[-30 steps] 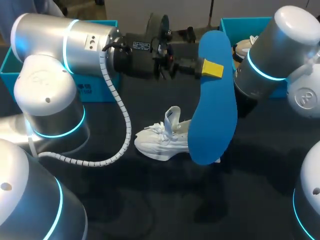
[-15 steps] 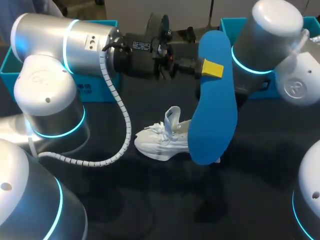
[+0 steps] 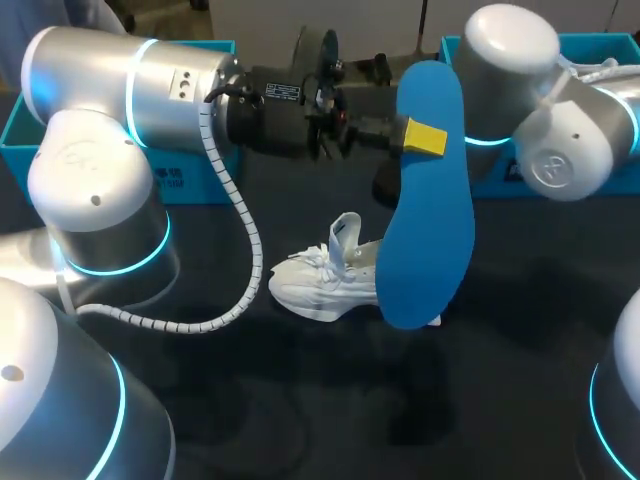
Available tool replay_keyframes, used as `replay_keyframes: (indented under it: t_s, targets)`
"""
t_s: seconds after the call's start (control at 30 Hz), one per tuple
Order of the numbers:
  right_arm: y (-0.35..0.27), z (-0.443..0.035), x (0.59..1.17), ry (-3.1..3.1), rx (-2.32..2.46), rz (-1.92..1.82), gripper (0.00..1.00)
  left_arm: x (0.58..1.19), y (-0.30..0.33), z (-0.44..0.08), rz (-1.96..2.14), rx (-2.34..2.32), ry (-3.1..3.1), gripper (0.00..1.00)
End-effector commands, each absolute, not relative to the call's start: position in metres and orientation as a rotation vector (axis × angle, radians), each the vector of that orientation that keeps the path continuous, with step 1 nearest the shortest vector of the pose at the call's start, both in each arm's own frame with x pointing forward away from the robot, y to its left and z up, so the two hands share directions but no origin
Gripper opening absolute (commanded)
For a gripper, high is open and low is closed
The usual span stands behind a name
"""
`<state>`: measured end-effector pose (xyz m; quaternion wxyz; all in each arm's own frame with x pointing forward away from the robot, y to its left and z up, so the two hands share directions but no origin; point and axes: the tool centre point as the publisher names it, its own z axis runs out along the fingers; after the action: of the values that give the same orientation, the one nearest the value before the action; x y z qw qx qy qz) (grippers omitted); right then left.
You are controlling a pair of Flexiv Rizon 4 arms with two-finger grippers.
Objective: Take the shoe out of the shoebox, open the shoe tongue, remove and reinsert the insole, then place the shoe into the shoebox
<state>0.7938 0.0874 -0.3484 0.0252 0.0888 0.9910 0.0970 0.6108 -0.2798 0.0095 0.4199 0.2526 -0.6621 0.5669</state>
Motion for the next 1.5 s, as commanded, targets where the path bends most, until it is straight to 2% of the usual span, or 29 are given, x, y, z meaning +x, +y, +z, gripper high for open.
replay_keyframes:
  t_s: [0.03,0.27,0.43,0.47,0.63,0.67,1.13,1.33,1.5]
  targets:
    - [0.102,-0.37,0.807,3.1,0.258,0.292,1.0,0.61,-0.28,0.008,1.424,0.634,-1.658,0.0]
    - [0.111,-0.396,0.81,3.147,0.243,0.302,1.0,0.61,-0.28,0.008,1.424,0.634,-1.658,0.0]
    - [0.114,-0.403,0.809,3.168,0.253,0.285,0.59,0.61,-0.28,0.008,1.424,0.634,-1.658,0.0]
    - [0.115,-0.404,0.809,3.174,0.257,0.27,0.42,0.61,-0.28,0.008,1.424,0.634,-1.658,0.0]
    - [0.109,-0.403,0.804,3.178,0.279,0.254,0.18,0.61,-0.28,0.008,1.424,0.634,-1.658,0.0]
    - [0.109,-0.402,0.804,3.182,0.278,0.246,0.0,0.61,-0.28,0.008,1.424,0.634,-1.658,0.0]
    - [0.103,-0.39,0.787,3.295,0.434,0.278,0.0,0.61,-0.28,0.008,1.424,0.634,-1.658,0.0]
    - [0.095,-0.379,0.77,3.269,0.707,0.415,0.0,0.61,-0.28,0.008,1.424,0.634,-1.658,0.0]
    - [0.088,-0.372,0.757,3.173,1.122,0.51,0.0,0.61,-0.28,0.008,1.424,0.634,-1.658,0.0]
